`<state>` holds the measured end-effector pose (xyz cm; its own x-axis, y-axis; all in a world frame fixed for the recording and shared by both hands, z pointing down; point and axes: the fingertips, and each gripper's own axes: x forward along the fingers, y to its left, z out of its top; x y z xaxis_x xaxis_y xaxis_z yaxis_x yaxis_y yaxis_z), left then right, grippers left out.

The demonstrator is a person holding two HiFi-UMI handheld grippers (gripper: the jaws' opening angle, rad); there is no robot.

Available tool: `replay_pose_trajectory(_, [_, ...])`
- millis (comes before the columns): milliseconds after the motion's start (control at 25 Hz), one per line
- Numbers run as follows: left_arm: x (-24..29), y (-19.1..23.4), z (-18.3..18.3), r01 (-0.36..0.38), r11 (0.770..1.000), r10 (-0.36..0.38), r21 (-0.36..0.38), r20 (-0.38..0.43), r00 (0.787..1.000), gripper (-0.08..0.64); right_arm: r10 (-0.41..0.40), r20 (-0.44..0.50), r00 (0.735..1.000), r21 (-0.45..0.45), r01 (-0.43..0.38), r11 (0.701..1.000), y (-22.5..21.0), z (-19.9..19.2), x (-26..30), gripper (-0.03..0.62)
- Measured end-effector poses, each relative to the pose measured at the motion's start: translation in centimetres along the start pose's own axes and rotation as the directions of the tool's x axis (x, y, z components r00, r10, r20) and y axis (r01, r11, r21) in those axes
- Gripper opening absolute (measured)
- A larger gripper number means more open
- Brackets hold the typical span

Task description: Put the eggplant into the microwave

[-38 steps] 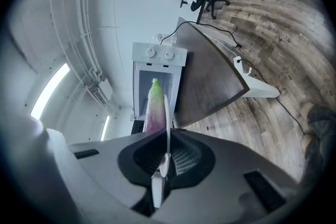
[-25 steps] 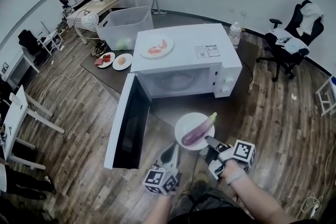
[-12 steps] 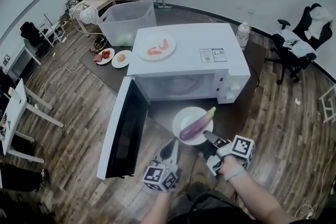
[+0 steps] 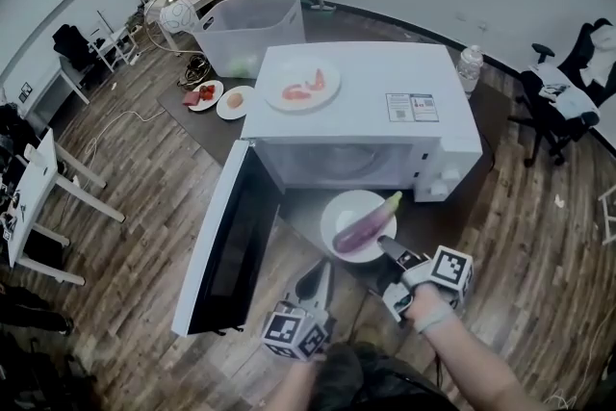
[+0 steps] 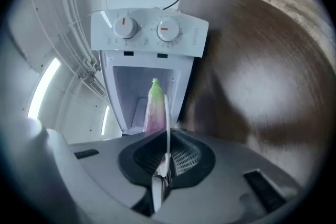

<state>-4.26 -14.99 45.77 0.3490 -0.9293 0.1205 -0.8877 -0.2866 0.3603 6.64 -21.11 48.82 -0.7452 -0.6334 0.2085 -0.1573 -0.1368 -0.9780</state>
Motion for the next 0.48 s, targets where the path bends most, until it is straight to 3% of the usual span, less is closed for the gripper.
replay_pose_trajectory(240, [0.1,1.3,-0.4,-0.022,1.000,0.022,-0.006,0.007,1.000,0.000,-0.007,-0.001,1.000,-0.002,0.007,1.000,-0.4,0.6,1.4,0.012])
replay_pose_trajectory(480, [2.0,1.8,-0.4,0.008,1.000,-0.008,0.000,0.006,1.000,0.000,-0.015,-0.002,1.000,-0.023,0.015,1.000,-0.2,1.1,3.6,0.012])
